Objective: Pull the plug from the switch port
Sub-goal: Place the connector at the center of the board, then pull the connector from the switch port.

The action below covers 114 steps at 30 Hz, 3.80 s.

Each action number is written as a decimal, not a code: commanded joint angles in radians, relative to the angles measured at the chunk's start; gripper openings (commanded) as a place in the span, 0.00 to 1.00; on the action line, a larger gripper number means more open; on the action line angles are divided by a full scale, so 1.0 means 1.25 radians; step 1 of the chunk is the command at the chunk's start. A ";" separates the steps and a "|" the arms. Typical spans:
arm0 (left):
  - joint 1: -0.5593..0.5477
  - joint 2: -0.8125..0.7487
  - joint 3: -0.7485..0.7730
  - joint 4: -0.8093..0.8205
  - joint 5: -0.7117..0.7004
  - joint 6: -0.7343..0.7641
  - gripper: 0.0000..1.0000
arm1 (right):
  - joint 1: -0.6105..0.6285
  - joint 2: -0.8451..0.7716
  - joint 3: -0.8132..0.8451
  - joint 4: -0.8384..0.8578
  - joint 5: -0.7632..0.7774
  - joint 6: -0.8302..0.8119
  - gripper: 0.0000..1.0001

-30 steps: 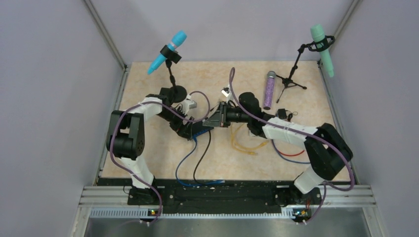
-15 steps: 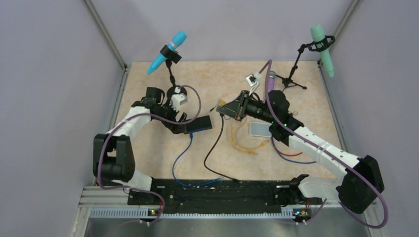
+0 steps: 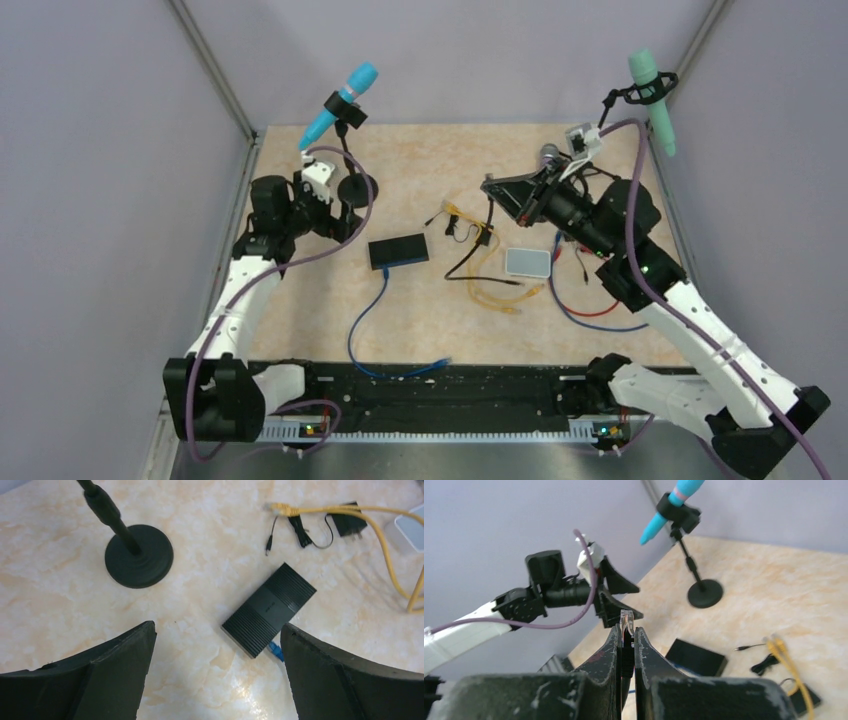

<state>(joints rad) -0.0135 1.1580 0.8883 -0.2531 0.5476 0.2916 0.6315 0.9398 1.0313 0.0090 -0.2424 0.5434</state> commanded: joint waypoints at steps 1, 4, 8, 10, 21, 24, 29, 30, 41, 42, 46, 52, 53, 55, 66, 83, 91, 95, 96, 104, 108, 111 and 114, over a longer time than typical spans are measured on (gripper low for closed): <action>0.032 -0.034 -0.019 0.145 -0.064 -0.173 0.99 | -0.007 -0.049 0.075 -0.106 0.132 -0.117 0.00; 0.041 -0.040 -0.024 0.190 -0.109 -0.259 0.99 | -0.007 -0.086 0.077 -0.113 0.180 -0.142 0.00; 0.050 -0.044 -0.005 0.182 -0.222 -0.397 0.99 | -0.008 -0.055 0.130 -0.194 0.173 -0.174 0.00; 0.056 -0.047 0.005 0.170 -0.244 -0.428 0.99 | -0.008 -0.003 0.175 -0.257 0.151 -0.175 0.00; 0.064 -0.110 -0.015 0.196 -0.157 -0.430 0.99 | -0.074 0.459 0.318 -0.367 -0.185 -0.054 0.00; 0.063 -0.120 -0.023 0.224 -0.099 -0.417 0.99 | -0.115 0.581 0.337 -0.301 -0.261 0.009 0.00; 0.065 -0.114 -0.020 0.206 -0.097 -0.410 0.99 | -0.157 0.735 0.409 -0.222 -0.240 0.045 0.00; 0.065 -0.111 -0.019 0.183 -0.095 -0.407 0.99 | -0.166 0.756 0.427 -0.220 -0.233 0.050 0.00; 0.064 -0.078 -0.009 0.139 -0.079 -0.387 0.99 | -0.250 0.903 0.434 -0.123 -0.114 0.144 0.06; 0.064 -0.078 -0.008 0.138 -0.082 -0.382 0.99 | -0.250 0.904 0.428 -0.120 -0.103 0.143 0.09; 0.065 -0.095 -0.022 0.156 -0.141 -0.399 0.99 | -0.252 0.915 0.422 -0.130 -0.094 0.125 0.25; 0.064 -0.128 -0.064 0.196 -0.169 -0.386 0.99 | -0.253 0.823 0.400 -0.161 -0.095 0.038 0.51; 0.065 -0.131 -0.066 0.196 -0.174 -0.382 0.99 | -0.255 0.799 0.399 -0.180 -0.084 0.013 0.53; 0.064 -0.132 -0.068 0.196 -0.200 -0.382 0.99 | -0.259 0.752 0.393 -0.224 -0.051 -0.036 0.54; 0.065 -0.132 -0.082 0.232 -0.350 -0.461 0.99 | -0.273 0.406 -0.026 -0.215 -0.129 -0.053 0.53; 0.065 -0.131 -0.084 0.250 -0.386 -0.485 0.99 | -0.211 0.469 -0.185 -0.202 -0.170 -0.062 0.33; 0.064 -0.133 -0.091 0.272 -0.345 -0.465 0.99 | -0.134 0.472 -0.224 -0.180 -0.084 0.016 0.29; 0.065 -0.134 -0.101 0.282 -0.322 -0.464 0.99 | -0.108 0.471 -0.253 -0.185 -0.075 0.035 0.29; 0.065 -0.134 -0.106 0.287 -0.315 -0.458 0.99 | -0.100 0.472 -0.261 -0.184 -0.075 0.039 0.29; 0.064 -0.130 -0.125 0.298 -0.286 -0.454 0.99 | -0.033 0.420 -0.264 -0.182 -0.054 0.061 0.29; 0.064 -0.125 -0.126 0.298 -0.270 -0.461 0.99 | -0.033 0.369 -0.226 -0.233 0.052 0.049 0.33; 0.064 -0.125 -0.125 0.306 -0.248 -0.472 0.99 | -0.034 0.335 -0.178 -0.302 0.162 0.025 0.36; 0.064 -0.128 -0.121 0.314 -0.230 -0.485 0.99 | -0.034 0.282 -0.154 -0.324 0.236 0.012 0.38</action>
<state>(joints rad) 0.0631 1.0122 0.7349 0.0620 0.2134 -0.2932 0.5816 1.3930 0.7597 -0.3370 -0.1329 0.5926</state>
